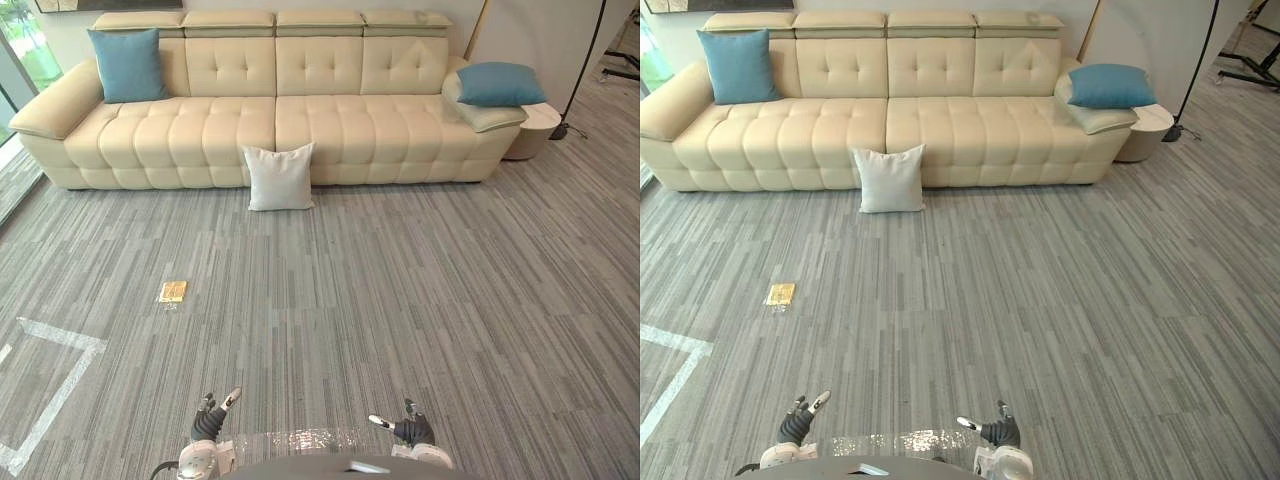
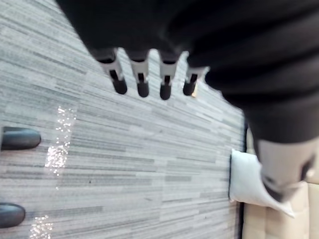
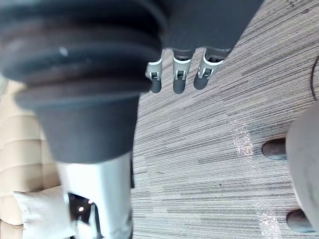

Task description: Pick up cushions and gather them together orderly.

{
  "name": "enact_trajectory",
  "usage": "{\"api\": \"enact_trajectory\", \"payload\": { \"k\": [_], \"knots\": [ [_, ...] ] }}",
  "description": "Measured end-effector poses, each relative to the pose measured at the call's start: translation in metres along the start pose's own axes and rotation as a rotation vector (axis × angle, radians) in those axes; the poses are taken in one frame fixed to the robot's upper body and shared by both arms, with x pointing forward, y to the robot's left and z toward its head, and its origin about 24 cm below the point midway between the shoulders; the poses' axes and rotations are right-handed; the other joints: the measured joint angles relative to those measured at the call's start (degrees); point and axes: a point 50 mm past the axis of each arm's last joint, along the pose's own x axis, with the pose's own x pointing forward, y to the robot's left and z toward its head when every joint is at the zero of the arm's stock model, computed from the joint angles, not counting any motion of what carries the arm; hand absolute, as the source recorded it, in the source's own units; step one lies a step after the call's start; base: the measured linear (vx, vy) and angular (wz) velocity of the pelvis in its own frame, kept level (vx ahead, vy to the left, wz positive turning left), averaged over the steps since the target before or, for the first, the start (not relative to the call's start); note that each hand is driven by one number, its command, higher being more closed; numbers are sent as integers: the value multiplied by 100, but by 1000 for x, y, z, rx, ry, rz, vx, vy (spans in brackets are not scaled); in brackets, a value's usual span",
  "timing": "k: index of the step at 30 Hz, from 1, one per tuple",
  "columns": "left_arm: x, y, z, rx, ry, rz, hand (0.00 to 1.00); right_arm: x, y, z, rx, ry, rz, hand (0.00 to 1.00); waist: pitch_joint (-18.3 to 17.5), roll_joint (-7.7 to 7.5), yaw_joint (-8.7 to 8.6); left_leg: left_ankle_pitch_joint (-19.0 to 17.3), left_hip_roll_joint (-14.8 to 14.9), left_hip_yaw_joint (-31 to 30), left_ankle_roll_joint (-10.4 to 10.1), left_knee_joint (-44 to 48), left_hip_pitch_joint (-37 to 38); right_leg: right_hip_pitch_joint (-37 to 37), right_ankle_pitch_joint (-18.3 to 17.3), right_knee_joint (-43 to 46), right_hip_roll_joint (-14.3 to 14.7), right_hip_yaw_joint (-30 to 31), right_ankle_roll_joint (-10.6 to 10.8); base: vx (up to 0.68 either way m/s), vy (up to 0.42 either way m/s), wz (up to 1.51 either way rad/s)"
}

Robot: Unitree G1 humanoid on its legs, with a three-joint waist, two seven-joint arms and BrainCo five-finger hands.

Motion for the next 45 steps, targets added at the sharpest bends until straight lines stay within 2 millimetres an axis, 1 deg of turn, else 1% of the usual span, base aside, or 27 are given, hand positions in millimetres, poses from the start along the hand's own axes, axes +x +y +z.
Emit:
{"api": "enact_trajectory", "payload": {
  "k": [7,10,15,16,18,19,20,21,26,29,45],
  "knots": [
    [3,6,-13,10,75,19,0,5,-5,-13,1,85,-20,0,14,5,0,-1,-1,5,-1,-3,71,39,1,-24,4,9,-1,0,0,0],
    [4,8,-15,-5,93,30,0,7,-9,-16,14,111,-34,0,26,8,2,-1,-2,3,-1,-3,75,46,1,-25,5,8,-1,0,0,0],
    [6,7,-15,-7,101,20,0,11,-8,-16,14,135,-33,0,103,14,5,-1,-4,-7,-1,-35,88,96,-1,-38,5,-1,1,-35,-7,1],
    [6,7,-16,-6,108,19,0,11,-8,-16,15,136,-33,0,120,41,5,-1,-5,-8,0,-37,88,95,-2,-41,5,-2,2,0,0,0],
    [8,7,-14,-2,111,17,0,11,-8,-16,16,141,-35,0,140,19,9,-2,-7,-15,0,-37,88,96,-4,-43,5,-8,4,0,0,0],
    [8,7,-15,2,116,17,0,12,-9,-18,25,151,-41,0,152,39,8,-1,-8,-20,0,-38,89,96,-4,-45,5,-10,4,0,0,0],
    [8,7,-14,2,115,15,0,13,-9,-17,35,153,-45,0,152,3,11,-1,-11,-27,1,-38,92,95,-4,-45,4,-14,4,0,0,0],
    [9,7,-14,2,115,14,0,13,-10,-17,41,155,-50,0,172,11,24,0,-16,-47,2,-38,97,94,-4,-50,1,-28,4,0,0,0],
    [10,8,-16,-11,133,25,0,14,-10,-20,53,176,-55,0,177,4,17,0,-30,-146,3,-38,87,122,-14,-83,-12,-138,14,-4,-10,10],
    [10,8,-16,-12,134,25,0,14,-12,-20,83,179,-65,0,182,4,23,0,-30,-143,2,-38,87,138,-14,-92,-12,-142,14,-6,-3,2],
    [10,8,-16,2,136,31,0,13,-12,-23,96,194,-69,0,208,22,7,-16,-16,-112,-16,-40,90,199,-15,-126,-3,-133,9,-21,-6,0]
  ]
}}
